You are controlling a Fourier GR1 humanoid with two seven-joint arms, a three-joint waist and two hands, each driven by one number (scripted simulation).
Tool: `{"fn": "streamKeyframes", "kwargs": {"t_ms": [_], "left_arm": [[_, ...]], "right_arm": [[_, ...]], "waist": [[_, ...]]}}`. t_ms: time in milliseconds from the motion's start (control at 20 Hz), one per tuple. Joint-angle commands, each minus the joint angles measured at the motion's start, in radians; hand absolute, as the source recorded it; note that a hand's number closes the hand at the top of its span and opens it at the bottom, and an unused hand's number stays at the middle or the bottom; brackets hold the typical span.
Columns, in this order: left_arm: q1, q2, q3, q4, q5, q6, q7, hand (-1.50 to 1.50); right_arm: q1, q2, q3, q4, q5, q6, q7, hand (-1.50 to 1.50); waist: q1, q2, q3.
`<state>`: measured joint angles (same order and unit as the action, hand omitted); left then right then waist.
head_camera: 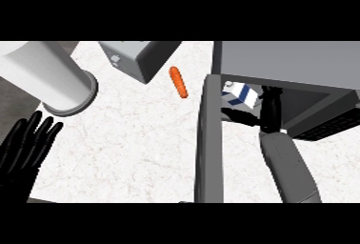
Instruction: Pick up the milk, place it into the microwave and close the microwave
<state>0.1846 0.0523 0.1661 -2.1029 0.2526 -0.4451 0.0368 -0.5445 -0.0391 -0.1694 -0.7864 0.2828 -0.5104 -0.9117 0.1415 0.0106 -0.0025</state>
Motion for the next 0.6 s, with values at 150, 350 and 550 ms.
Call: {"fn": "streamKeyframes", "kwargs": {"t_ms": [150, 350, 550], "left_arm": [[-0.016, -0.035, -0.026, 0.016, -0.061, 0.037, -0.013, -1.5], [0.024, -0.04, -0.061, 0.031, -0.077, 0.004, -0.031, -1.5], [0.021, -0.052, -0.114, 0.048, -0.111, 0.015, -0.036, -1.5]], "right_arm": [[-0.248, -0.084, -0.106, 0.267, -0.083, 0.125, 0.323, -1.5], [-0.296, -0.115, -0.146, 0.404, -0.106, 0.171, 0.288, -1.5], [-0.327, -0.102, -0.175, 0.477, -0.14, 0.247, 0.217, -1.5]], "waist": [[-0.029, 0.029, 0.005], [-0.044, 0.026, 0.006], [-0.062, 0.021, 0.006]]}}
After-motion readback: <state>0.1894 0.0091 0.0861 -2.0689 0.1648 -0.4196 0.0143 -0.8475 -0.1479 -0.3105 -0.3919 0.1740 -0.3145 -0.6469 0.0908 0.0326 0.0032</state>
